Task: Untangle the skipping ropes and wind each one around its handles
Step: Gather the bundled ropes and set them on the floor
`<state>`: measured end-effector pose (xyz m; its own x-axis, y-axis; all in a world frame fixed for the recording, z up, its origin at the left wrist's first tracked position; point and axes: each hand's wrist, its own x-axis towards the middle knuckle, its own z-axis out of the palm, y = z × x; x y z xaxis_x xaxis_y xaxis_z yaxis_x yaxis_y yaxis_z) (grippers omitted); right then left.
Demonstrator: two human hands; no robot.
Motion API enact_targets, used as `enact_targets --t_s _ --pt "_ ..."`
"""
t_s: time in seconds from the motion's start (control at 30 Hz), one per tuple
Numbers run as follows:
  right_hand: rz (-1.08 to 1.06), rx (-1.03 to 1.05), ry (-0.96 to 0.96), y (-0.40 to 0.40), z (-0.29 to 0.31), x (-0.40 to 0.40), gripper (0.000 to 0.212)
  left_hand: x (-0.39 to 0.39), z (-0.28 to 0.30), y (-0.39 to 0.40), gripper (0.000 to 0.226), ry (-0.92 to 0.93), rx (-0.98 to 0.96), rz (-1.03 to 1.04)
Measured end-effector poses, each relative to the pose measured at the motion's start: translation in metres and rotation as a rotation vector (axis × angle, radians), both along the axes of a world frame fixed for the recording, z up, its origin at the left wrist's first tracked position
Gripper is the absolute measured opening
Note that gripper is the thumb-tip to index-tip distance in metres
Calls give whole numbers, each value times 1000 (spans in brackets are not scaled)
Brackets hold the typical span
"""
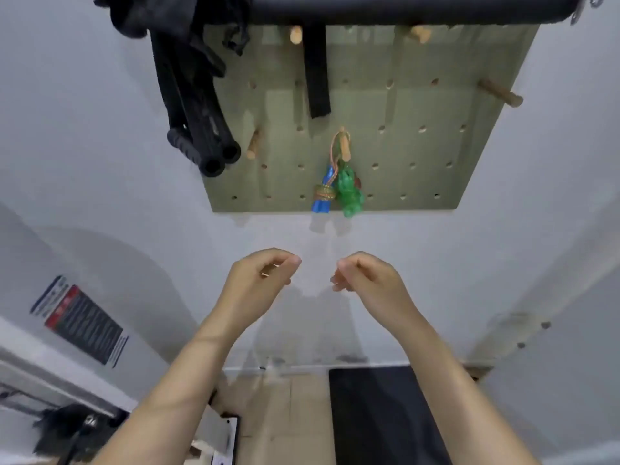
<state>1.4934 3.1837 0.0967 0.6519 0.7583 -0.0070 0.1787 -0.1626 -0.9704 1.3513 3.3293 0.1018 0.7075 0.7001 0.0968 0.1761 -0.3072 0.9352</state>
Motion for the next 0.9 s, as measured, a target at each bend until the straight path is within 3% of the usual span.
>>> enact_targets --t_s 0.1,0.3,0.47,0.67,0.77,0.9 --pt "-3 -53 8 -32 -42 -66 21 -62 -55 -21 15 36 -150 -43" --pt "20 -301 264 -88 -185 -178 20 -203 -211 -66 15 247 -503 83" --pt "-34 -369 391 -112 -313 -199 20 -231 -349 -101 9 423 -559 62" --pt "-128 -467 459 -121 -599 -193 21 -206 -622 -121 20 529 -508 147" --pt "-187 -532 531 -121 -750 -190 37 -197 -767 -129 40 573 -467 154" --pt "-206 -621 604 -118 -912 -188 52 -193 -920 -129 68 607 -389 151"
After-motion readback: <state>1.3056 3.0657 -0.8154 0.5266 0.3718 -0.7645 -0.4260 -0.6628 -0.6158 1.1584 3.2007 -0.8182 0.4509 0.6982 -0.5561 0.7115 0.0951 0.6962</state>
